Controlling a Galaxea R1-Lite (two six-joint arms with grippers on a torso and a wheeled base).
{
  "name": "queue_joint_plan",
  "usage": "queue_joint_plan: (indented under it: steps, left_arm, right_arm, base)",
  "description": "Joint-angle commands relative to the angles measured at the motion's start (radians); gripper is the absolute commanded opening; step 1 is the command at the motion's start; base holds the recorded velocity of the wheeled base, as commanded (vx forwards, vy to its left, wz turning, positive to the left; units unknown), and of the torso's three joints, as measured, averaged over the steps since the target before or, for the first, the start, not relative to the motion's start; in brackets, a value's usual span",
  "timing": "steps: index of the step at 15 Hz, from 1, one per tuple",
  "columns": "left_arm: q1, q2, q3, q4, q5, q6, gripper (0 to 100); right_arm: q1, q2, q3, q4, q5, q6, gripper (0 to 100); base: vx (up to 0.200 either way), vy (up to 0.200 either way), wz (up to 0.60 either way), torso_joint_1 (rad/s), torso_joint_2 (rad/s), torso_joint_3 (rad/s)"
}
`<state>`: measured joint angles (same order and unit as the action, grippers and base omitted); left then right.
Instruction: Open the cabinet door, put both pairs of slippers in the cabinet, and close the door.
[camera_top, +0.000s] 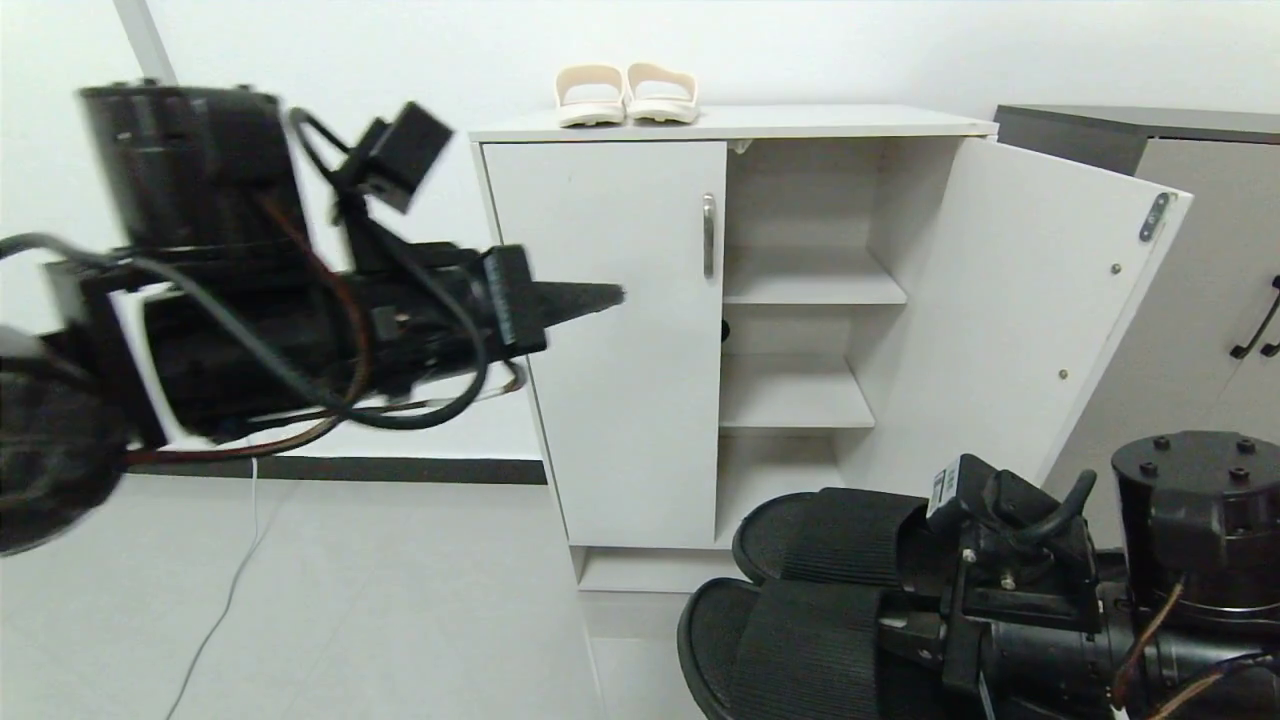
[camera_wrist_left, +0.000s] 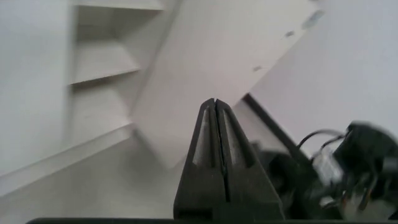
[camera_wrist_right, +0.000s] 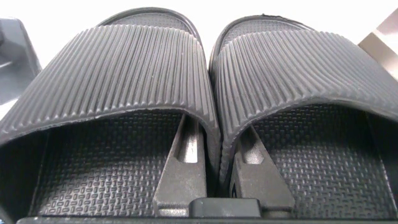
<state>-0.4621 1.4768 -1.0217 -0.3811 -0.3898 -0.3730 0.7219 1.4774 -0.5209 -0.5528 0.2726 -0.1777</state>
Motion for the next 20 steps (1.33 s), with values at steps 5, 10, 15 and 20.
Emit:
queue_joint_plan:
  steps: [5,10,15,20]
  left_arm:
    - [0.220,-0.702,0.514,0.159,0.112,0.066,0]
    - [0.221,-1.014,0.739,0.286,0.509,0.190,0]
    - [0.341,-1.184,0.942,0.287,0.657,0.270,0]
    - [0.520,-1.405,1.017,0.353,0.631,0.339,0]
  right_arm:
    - [-0.007,0.007,-0.008,-0.001,-0.001,0.001,0]
    - [-0.009,0.023,-0.021,-0.001,-0.001,0.004,0]
    - [-0.022,0.034,-0.031,-0.001,-0.006,0.006,0]
    - [-0.022,0.052,-0.036,-0.001,-0.007,0.006,0]
  base:
    - [0.000,0.000,0.00,0.000,0.00,0.000]
    - [0.000,0.000,0.00,0.000,0.00,0.000]
    - [0.000,0.000,0.00,0.000,0.00,0.000]
    - [0.000,0.000,0.00,0.000,0.00,0.000]
